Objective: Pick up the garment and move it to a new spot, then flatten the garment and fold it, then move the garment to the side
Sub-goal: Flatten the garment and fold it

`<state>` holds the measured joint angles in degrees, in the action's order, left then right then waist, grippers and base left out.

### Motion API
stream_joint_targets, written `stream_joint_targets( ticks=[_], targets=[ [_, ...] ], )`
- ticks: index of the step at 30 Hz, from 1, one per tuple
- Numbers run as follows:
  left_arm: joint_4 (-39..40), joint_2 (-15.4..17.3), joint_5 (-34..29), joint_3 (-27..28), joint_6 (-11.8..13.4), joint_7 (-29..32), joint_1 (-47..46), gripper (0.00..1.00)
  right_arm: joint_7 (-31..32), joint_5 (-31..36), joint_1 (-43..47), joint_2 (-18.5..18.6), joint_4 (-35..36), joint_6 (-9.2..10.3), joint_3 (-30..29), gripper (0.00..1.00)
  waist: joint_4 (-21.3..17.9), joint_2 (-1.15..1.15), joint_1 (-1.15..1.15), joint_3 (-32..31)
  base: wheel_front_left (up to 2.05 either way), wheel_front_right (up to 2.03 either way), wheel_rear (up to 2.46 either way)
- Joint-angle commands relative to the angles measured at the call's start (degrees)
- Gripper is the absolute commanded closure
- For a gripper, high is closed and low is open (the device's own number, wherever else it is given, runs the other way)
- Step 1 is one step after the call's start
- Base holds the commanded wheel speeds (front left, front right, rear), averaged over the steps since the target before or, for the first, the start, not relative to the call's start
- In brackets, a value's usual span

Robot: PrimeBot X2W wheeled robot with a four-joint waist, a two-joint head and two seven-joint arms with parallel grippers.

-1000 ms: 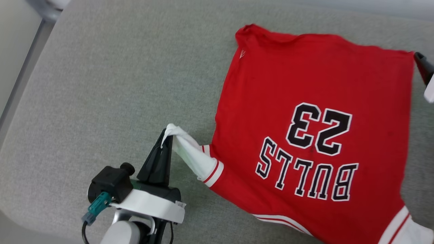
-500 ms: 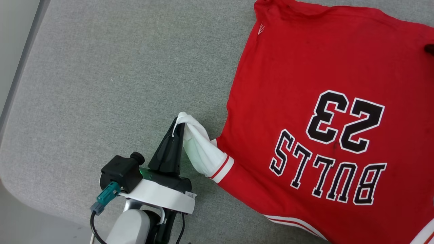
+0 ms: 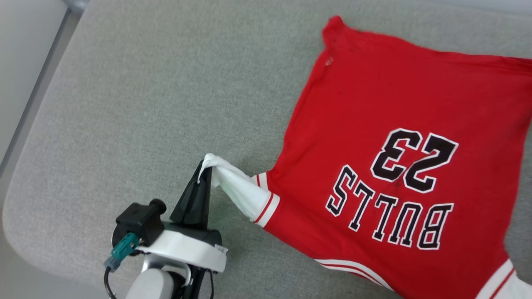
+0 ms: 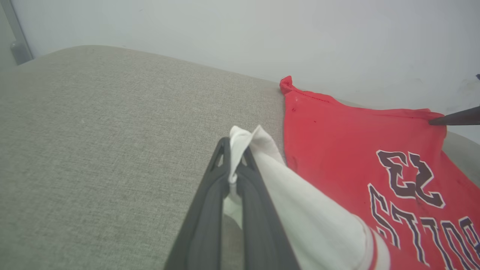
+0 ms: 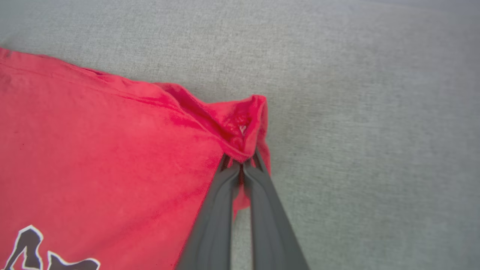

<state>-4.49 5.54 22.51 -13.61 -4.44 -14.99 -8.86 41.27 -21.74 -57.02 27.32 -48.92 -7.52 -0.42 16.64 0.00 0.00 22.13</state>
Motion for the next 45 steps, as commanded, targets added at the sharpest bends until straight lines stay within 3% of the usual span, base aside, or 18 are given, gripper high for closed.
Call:
stream_joint_targets(
  ticks=[1, 7, 14, 18, 25, 30, 33, 34, 35, 39, 45],
  targets=[
    [-0.3, 0.5, 0.2, 0.4, 0.5, -0.2, 0.9, 1.0, -0.6, -0.5, 1.8, 1.0, 1.0, 0.06, 0.2, 1.0, -1.7, 0.0, 0.0, -2.9, 0.0, 0.0, 0.0],
    [-1.1, 2.0, 0.4, 1.8, 2.1, 0.7, 4.0, 1.0, -3.1, -3.4, 12.2, 2.9, 8.5, 0.06, 0.1, 1.0, -5.4, 0.0, 0.0, -9.0, 0.0, 0.0, 0.0],
    [-0.5, 4.1, 1.3, 3.3, 3.9, 3.3, 8.8, 1.0, -3.6, -5.3, 30.9, 1.8, 20.4, 0.05, -3.9, 1.0, -10.3, 0.0, 0.0, -15.3, 0.0, 0.0, 0.0],
    [-0.1, 4.8, 1.8, 4.0, 4.6, 4.0, 11.6, 1.0, -2.3, -5.1, 42.7, -1.4, 28.5, 0.07, -7.5, 1.0, -12.8, 0.0, 0.0, -18.1, 0.0, 0.0, 0.0],
    [-0.2, 6.0, 2.5, 4.3, 5.3, 5.6, 14.7, 1.0, 0.5, -2.9, 62.1, -10.6, 41.7, 0.06, -15.2, 1.0, -15.5, 0.0, 0.0, -21.2, 0.0, 0.0, 0.0],
    [-0.4, 6.3, 2.8, 4.6, 5.9, 5.5, 16.1, 1.0, 3.5, -1.6, 72.0, -20.6, 47.5, 0.05, -19.2, 1.0, -17.0, 0.0, 0.0, -22.5, 0.0, 0.0, 0.0],
    [-0.6, 6.5, 2.9, 4.6, 5.9, 5.6, 16.4, 1.0, 2.7, -1.9, 74.1, -23.0, 48.2, 0.05, -19.8, 1.0, -17.4, 0.0, 0.0, -22.8, 0.0, 0.0, 0.0],
    [-0.6, 6.6, 2.8, 4.5, 5.9, 5.7, 16.4, 1.0, 1.9, -2.3, 74.3, -23.4, 48.4, 0.05, -20.0, 0.78, -17.5, 0.0, 0.0, -22.8, 0.0, 0.0, 0.0],
    [-0.6, 6.7, 2.9, 4.4, 5.9, 5.8, 16.4, 1.0, 0.9, -2.6, 74.4, -23.7, 48.4, 0.05, -20.0, 0.0, -17.6, 0.0, 0.0, -22.8, 0.0, 0.0, 0.0],
    [-0.5, 6.8, 2.9, 4.0, 5.8, 6.1, 16.0, 1.0, -5.8, -3.1, 72.7, -24.3, 48.9, 0.05, -20.3, 0.0, -17.7, 0.0, 0.0, -22.6, 0.0, 0.0, 0.0],
    [-0.8, 6.6, 2.5, 3.7, 5.7, 4.7, 14.3, 1.0, -22.6, -2.5, 67.4, -23.0, 49.5, 0.05, -19.1, 0.0, -17.0, 0.0, 0.0, -21.4, 0.0, 0.0, 0.0]
  ],
)
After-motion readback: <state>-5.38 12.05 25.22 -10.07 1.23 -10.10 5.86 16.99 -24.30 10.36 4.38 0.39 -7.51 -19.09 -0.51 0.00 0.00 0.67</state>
